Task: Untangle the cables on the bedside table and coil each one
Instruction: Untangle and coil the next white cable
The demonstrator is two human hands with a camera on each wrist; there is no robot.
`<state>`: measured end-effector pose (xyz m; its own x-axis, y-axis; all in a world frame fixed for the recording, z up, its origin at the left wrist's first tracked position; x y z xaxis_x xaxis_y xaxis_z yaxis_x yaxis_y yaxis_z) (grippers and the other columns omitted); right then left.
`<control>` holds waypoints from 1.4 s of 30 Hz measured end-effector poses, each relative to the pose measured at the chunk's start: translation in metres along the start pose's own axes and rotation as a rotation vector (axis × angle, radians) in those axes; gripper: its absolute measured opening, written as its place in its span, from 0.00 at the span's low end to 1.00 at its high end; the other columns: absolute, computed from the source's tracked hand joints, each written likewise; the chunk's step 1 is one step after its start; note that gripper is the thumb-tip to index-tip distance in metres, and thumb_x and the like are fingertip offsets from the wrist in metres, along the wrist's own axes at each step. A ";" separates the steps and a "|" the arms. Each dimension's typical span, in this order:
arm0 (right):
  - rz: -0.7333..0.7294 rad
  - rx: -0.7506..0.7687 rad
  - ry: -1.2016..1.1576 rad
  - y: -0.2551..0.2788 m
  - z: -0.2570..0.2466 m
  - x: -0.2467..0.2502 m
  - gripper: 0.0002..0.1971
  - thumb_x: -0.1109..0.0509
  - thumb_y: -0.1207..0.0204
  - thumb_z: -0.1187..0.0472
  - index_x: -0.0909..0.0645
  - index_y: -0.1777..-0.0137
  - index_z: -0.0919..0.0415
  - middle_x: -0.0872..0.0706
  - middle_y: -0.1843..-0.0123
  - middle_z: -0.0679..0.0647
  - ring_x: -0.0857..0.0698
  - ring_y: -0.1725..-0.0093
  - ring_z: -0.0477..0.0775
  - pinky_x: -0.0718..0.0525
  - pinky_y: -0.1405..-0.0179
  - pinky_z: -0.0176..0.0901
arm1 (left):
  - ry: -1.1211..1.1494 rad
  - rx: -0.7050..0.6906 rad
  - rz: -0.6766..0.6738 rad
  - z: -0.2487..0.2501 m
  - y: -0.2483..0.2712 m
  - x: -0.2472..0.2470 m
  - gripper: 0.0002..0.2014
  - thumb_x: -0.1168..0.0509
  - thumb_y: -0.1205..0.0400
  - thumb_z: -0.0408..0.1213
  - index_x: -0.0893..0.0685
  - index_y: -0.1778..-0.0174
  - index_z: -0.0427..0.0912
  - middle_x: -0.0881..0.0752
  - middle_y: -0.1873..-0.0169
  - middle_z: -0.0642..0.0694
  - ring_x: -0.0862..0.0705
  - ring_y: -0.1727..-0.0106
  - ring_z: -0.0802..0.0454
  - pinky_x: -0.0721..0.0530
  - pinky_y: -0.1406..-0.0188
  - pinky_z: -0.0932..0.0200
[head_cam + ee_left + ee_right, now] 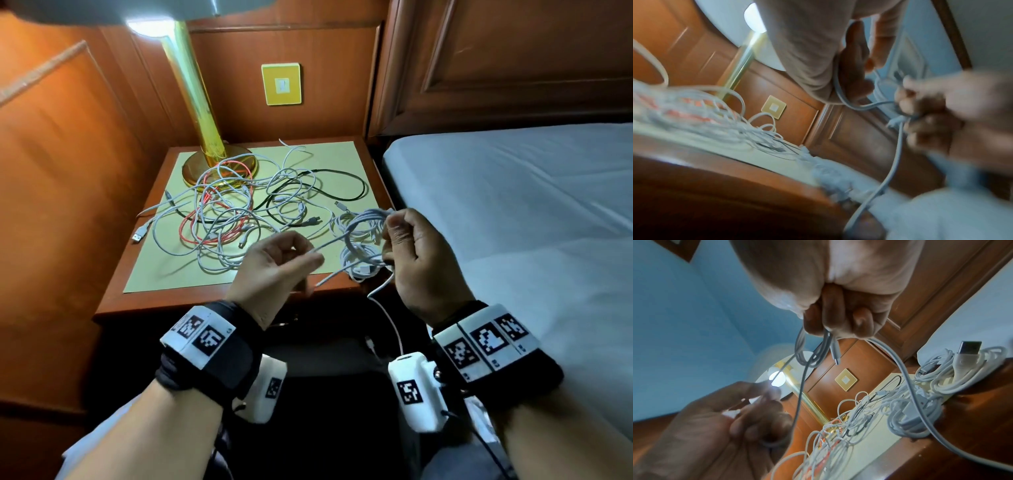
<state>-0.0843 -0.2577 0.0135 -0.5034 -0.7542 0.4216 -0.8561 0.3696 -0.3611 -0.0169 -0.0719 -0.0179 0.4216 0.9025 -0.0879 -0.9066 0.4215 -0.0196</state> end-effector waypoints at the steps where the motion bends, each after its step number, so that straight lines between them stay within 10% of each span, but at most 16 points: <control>1: 0.020 -0.027 -0.037 -0.002 0.000 0.004 0.09 0.42 0.11 0.55 0.23 0.51 0.53 0.17 0.61 0.43 0.16 0.65 0.39 0.13 0.58 0.46 | 0.183 0.007 0.011 0.001 -0.001 0.001 0.08 0.23 0.33 0.37 0.16 0.68 0.42 0.27 0.76 0.41 0.28 0.79 0.51 0.16 0.70 0.55; 4: 0.047 -0.068 -0.107 -0.004 -0.001 0.012 0.13 0.44 0.11 0.50 0.25 0.57 0.49 0.19 0.65 0.45 0.17 0.68 0.39 0.19 0.62 0.42 | 0.364 0.049 -0.005 0.003 0.000 0.002 0.08 0.25 0.29 0.32 0.20 0.67 0.38 0.35 0.78 0.45 0.37 0.81 0.53 0.22 0.78 0.60; 10: 0.048 -0.041 -0.097 -0.001 0.001 0.013 0.15 0.43 0.16 0.44 0.24 0.59 0.49 0.18 0.69 0.37 0.19 0.72 0.41 0.22 0.62 0.45 | -0.219 -0.044 0.043 -0.001 -0.005 0.011 0.13 0.22 0.23 0.35 0.17 0.71 0.45 0.29 0.84 0.51 0.34 0.85 0.52 0.32 0.80 0.65; 15: 0.042 -0.051 -0.116 -0.003 -0.003 0.020 0.15 0.42 0.11 0.53 0.23 0.60 0.52 0.19 0.67 0.42 0.21 0.72 0.41 0.23 0.67 0.36 | 0.255 0.006 0.124 0.001 -0.005 0.015 0.11 0.20 0.31 0.31 0.18 0.69 0.38 0.30 0.81 0.46 0.36 0.83 0.54 0.32 0.84 0.67; 20: -0.001 -0.035 0.020 -0.003 0.004 0.024 0.16 0.40 0.11 0.53 0.23 0.63 0.49 0.19 0.69 0.44 0.21 0.71 0.43 0.19 0.64 0.47 | -0.355 -0.103 0.018 0.002 -0.004 0.013 0.13 0.22 0.24 0.38 0.16 0.70 0.38 0.28 0.83 0.54 0.35 0.81 0.55 0.38 0.79 0.65; 26: -0.085 -0.019 0.032 0.000 0.002 0.014 0.16 0.41 0.12 0.49 0.22 0.62 0.51 0.19 0.68 0.45 0.19 0.71 0.44 0.17 0.61 0.51 | -0.369 -0.034 -0.098 -0.012 0.002 -0.002 0.16 0.28 0.25 0.55 0.12 0.56 0.44 0.18 0.71 0.44 0.18 0.71 0.51 0.11 0.64 0.42; 31: -0.281 0.018 0.045 0.010 -0.004 -0.004 0.14 0.40 0.16 0.46 0.22 0.61 0.47 0.18 0.68 0.40 0.20 0.70 0.41 0.21 0.65 0.38 | -0.207 -0.014 -0.200 -0.014 0.008 -0.021 0.15 0.26 0.22 0.46 0.13 0.42 0.44 0.11 0.56 0.45 0.14 0.59 0.53 0.16 0.54 0.49; 34: -0.337 0.023 0.054 0.013 -0.006 -0.012 0.13 0.41 0.18 0.44 0.21 0.59 0.46 0.17 0.67 0.41 0.18 0.68 0.40 0.20 0.57 0.33 | -0.241 -0.046 -0.260 -0.012 0.012 -0.031 0.14 0.29 0.19 0.45 0.14 0.45 0.37 0.11 0.59 0.36 0.15 0.63 0.47 0.16 0.63 0.50; 36: -0.372 0.006 0.010 0.014 -0.008 -0.016 0.16 0.41 0.16 0.43 0.20 0.58 0.51 0.19 0.71 0.42 0.21 0.71 0.43 0.19 0.66 0.43 | -0.250 -0.057 -0.249 -0.011 0.012 -0.031 0.14 0.31 0.17 0.45 0.15 0.49 0.36 0.12 0.64 0.34 0.16 0.67 0.39 0.15 0.66 0.47; 39: -0.380 -0.037 -0.106 0.016 -0.009 -0.018 0.16 0.39 0.14 0.46 0.20 0.56 0.57 0.24 0.76 0.42 0.25 0.77 0.40 0.30 0.74 0.29 | -0.243 -0.066 -0.181 -0.007 0.010 -0.027 0.11 0.34 0.15 0.42 0.15 0.54 0.35 0.12 0.70 0.42 0.16 0.71 0.42 0.17 0.65 0.47; 42: -0.327 -0.027 -0.105 0.014 -0.010 -0.015 0.19 0.38 0.20 0.41 0.18 0.51 0.57 0.16 0.67 0.43 0.18 0.66 0.41 0.20 0.63 0.36 | -0.194 -0.068 -0.086 -0.006 0.008 -0.020 0.10 0.31 0.15 0.38 0.13 0.58 0.35 0.12 0.71 0.42 0.14 0.71 0.44 0.14 0.63 0.46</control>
<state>-0.0893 -0.2354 0.0108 -0.1882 -0.8863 0.4232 -0.9738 0.1123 -0.1978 -0.0328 -0.0872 -0.0222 0.4876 0.8661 0.1098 -0.8635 0.4970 -0.0862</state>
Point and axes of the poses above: each hand's wrist, its own y-axis away from the middle knuckle, its own x-axis out of the back of the hand, z = x × y, the point moved 7 cm from there along -y, towards the middle knuckle
